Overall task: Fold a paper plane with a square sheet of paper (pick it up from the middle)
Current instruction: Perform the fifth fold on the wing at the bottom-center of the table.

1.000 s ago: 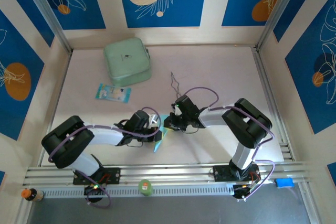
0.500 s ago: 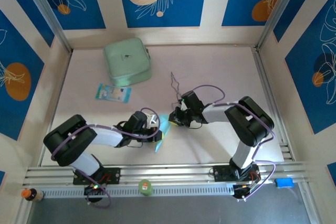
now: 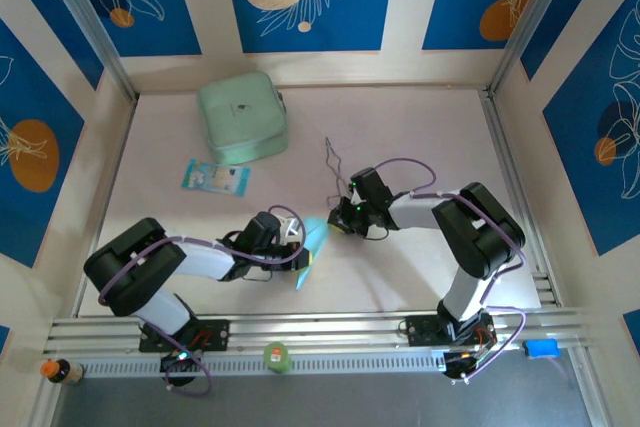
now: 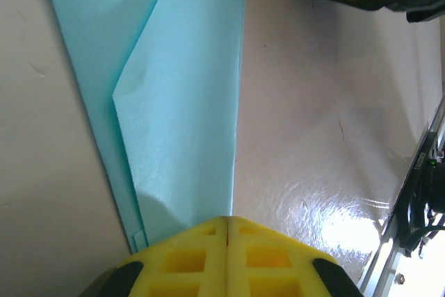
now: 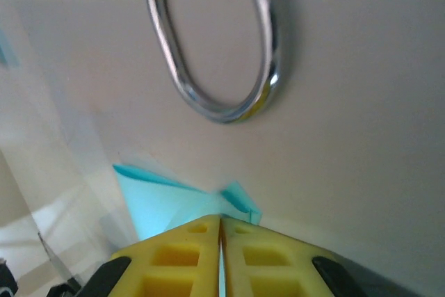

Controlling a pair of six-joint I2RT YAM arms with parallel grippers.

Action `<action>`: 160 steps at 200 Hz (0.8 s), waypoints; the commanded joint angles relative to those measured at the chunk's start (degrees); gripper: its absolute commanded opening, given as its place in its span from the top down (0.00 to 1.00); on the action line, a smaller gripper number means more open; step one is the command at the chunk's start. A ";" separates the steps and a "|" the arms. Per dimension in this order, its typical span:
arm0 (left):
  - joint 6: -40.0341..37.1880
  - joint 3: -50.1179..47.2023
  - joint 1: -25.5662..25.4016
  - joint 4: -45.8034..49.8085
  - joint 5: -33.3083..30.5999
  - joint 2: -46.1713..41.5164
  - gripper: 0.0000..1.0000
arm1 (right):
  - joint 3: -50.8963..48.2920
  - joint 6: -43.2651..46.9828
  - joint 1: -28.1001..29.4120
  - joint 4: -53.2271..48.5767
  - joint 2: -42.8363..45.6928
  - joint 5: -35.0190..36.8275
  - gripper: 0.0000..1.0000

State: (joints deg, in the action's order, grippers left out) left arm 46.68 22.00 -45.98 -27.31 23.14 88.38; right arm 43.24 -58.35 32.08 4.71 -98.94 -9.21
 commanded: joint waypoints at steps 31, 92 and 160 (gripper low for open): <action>0.42 -3.28 -0.14 11.23 -0.47 3.42 1.00 | 0.71 0.79 -2.54 -3.19 1.44 10.43 0.91; 0.28 -3.23 -0.09 11.31 -0.42 3.05 1.00 | -1.42 4.24 -1.30 -0.04 8.22 5.44 0.90; 0.33 -2.85 -0.17 12.09 -0.77 1.90 1.00 | -3.44 2.90 7.08 5.56 5.18 -1.77 0.90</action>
State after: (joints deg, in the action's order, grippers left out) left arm 46.65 22.00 -45.98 -27.44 23.46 88.42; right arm 41.95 -55.07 36.97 8.56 -92.33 -7.81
